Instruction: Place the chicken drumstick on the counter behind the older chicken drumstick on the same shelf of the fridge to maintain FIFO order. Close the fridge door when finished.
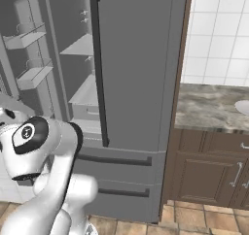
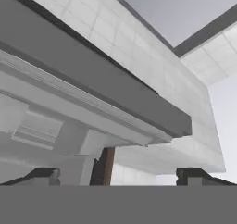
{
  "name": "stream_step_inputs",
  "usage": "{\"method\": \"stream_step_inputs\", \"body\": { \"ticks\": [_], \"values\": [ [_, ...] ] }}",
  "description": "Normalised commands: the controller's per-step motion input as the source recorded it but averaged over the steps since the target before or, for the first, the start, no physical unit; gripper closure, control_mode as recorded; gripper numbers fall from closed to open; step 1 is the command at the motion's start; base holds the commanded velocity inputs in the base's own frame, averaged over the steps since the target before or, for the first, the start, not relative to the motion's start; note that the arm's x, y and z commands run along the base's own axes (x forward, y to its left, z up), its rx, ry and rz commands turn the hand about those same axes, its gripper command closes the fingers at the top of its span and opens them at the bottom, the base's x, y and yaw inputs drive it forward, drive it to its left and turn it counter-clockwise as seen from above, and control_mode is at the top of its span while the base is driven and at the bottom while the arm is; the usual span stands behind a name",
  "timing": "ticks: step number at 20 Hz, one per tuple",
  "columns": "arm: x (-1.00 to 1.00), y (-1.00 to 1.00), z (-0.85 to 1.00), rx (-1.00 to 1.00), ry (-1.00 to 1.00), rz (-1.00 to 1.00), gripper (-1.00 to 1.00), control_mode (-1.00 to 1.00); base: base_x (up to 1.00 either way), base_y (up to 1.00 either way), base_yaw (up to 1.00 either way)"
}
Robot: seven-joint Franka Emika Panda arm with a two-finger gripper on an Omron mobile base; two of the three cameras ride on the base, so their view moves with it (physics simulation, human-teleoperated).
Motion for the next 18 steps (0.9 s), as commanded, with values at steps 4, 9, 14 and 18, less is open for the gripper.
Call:
{"method": "stream_step_inputs", "body": {
  "ticks": [4, 9, 14, 18],
  "values": [
    [-0.37, 0.77, -0.56, -0.29, 0.48, -0.28, -1.00, -1.00, 0.00, 0.00, 0.00],
    [-0.95, 0.16, -0.12, -0.03, 0.23, -0.28, -1.00, -1.00, 0.00, 0.00, 0.00],
    [-0.58, 0.38, -0.06, 0.00, 0.30, -0.26, -1.00, -1.00, 0.00, 0.00, 0.00],
    [-0.50, 0.48, -0.17, 0.00, 0.32, -0.20, -1.00, -1.00, 0.00, 0.00, 0.00]
  ]
}}
